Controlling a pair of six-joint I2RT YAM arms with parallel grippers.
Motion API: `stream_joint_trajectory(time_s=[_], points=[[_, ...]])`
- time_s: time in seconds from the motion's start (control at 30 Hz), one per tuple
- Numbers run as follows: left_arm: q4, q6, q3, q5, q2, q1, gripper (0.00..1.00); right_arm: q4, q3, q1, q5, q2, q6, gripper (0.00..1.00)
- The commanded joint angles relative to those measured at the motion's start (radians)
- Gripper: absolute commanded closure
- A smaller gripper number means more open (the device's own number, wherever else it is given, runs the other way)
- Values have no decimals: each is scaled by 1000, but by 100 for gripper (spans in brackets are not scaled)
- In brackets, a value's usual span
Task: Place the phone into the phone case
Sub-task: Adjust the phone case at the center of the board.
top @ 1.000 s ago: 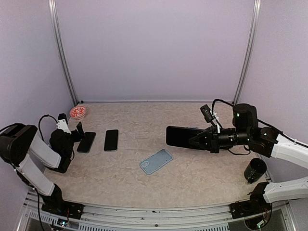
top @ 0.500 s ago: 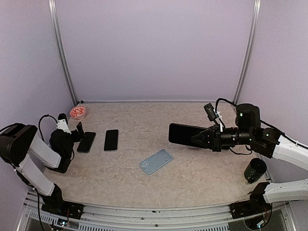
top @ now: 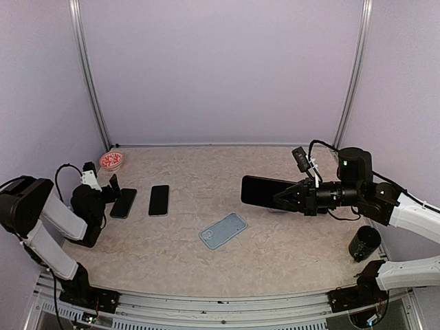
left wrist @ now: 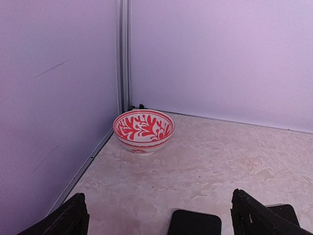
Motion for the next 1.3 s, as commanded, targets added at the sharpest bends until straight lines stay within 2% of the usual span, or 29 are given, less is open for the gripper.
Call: stream_joint_trajectory(time_s=[0.0, 1.27], points=[[26, -2, 12, 11, -5, 9, 1, 71, 1, -14, -22, -8, 9, 100], [26, -2, 12, 11, -3, 9, 1, 52, 7, -26, 15, 10, 7, 100]])
